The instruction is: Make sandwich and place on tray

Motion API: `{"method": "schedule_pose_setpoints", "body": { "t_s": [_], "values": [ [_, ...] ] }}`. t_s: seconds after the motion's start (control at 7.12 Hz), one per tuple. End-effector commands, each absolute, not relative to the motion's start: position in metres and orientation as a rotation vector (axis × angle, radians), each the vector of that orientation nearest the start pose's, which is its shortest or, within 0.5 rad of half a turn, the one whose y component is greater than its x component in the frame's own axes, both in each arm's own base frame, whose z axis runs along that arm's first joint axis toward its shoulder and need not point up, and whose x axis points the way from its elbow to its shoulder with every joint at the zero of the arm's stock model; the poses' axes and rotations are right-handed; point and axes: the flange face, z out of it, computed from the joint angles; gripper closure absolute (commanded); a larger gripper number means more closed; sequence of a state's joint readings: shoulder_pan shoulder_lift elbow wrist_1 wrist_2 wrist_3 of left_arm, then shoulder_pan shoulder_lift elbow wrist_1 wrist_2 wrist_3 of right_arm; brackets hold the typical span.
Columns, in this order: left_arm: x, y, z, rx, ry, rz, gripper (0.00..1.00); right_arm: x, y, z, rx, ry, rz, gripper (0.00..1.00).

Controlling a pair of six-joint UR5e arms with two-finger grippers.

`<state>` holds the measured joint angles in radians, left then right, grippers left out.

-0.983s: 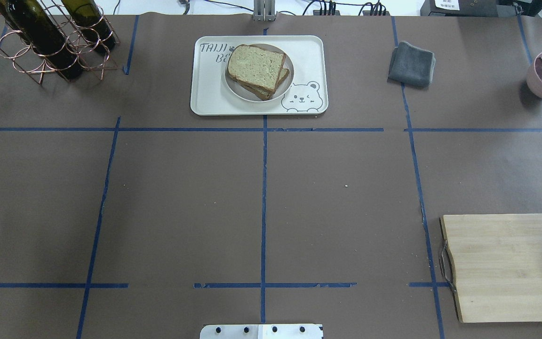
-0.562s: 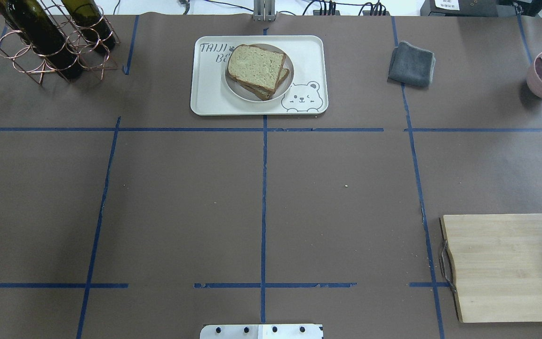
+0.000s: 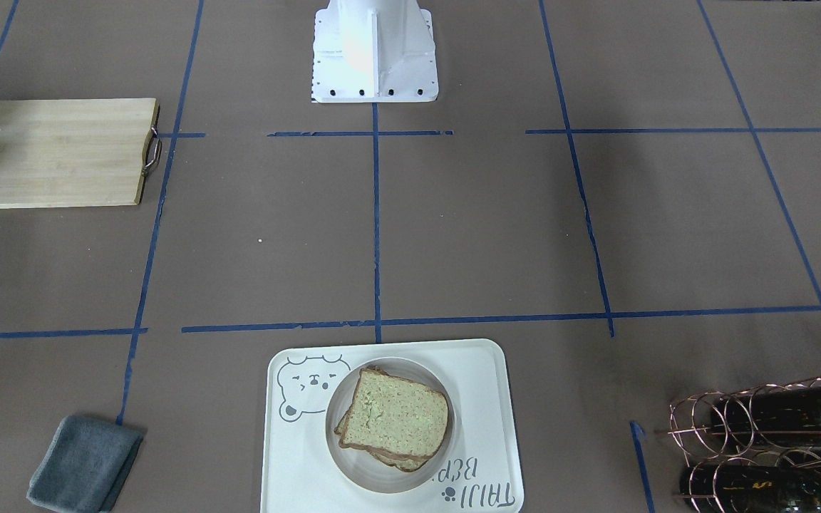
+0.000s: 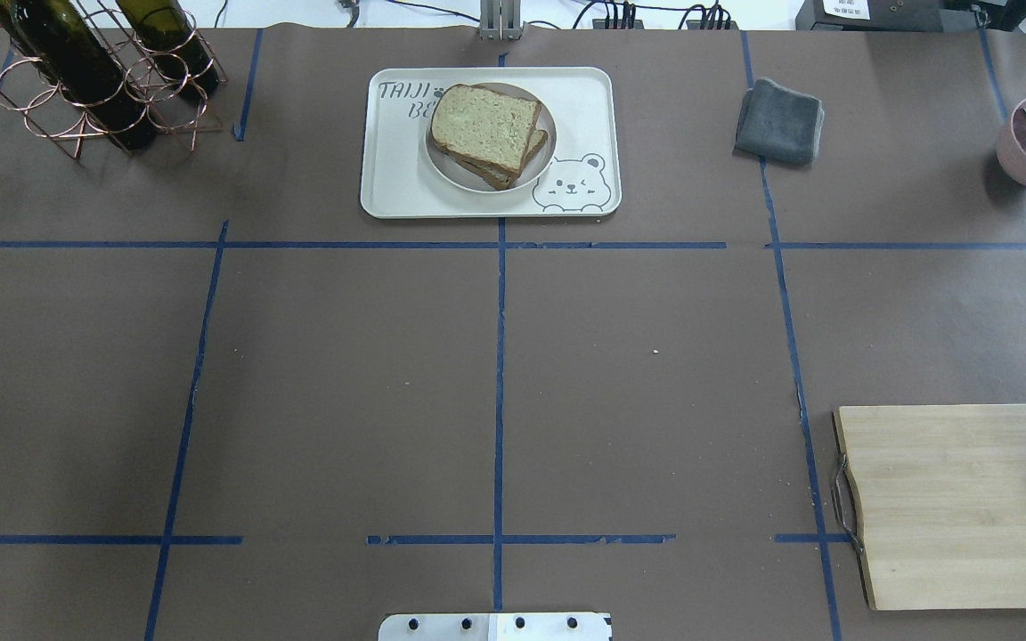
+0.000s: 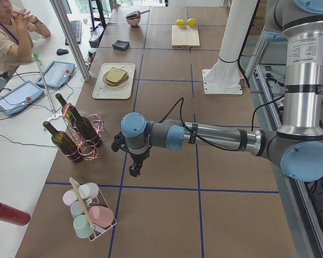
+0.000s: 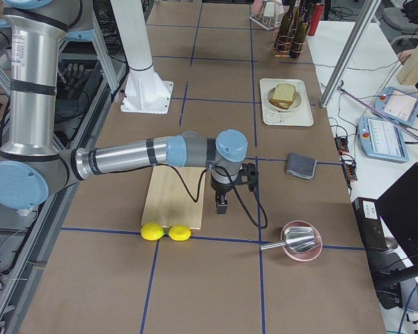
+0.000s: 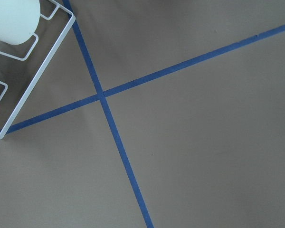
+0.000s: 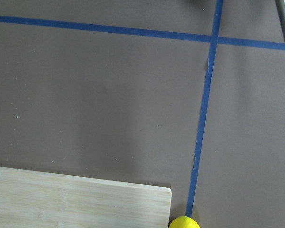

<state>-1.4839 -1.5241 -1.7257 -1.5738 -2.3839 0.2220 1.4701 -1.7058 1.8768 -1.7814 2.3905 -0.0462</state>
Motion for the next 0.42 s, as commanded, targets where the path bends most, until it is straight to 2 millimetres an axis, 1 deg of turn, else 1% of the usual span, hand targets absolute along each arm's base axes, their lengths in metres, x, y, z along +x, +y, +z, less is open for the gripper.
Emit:
{"method": "schedule_pose_setpoints", "body": {
  "t_s": [0.0, 0.14, 0.28],
  "values": [
    [-0.0211, -0.4753, 0.6087, 0.127, 0.819, 0.318, 0.0, 0.0164, -0.4235, 0.5991, -0.082, -0.848, -0.115, 0.0],
    [-0.0288, -0.4756, 0.6068, 0.081, 0.824, 0.279, 0.0, 0.0164, -0.4235, 0.5977, -0.079, -0.848, -0.116, 0.0],
    [-0.0292, -0.4822, 0.5991, 0.095, 0.822, 0.282, 0.0, 0.0164, -0.4248, 0.5942, -0.068, -0.847, -0.119, 0.0]
  ]
}}
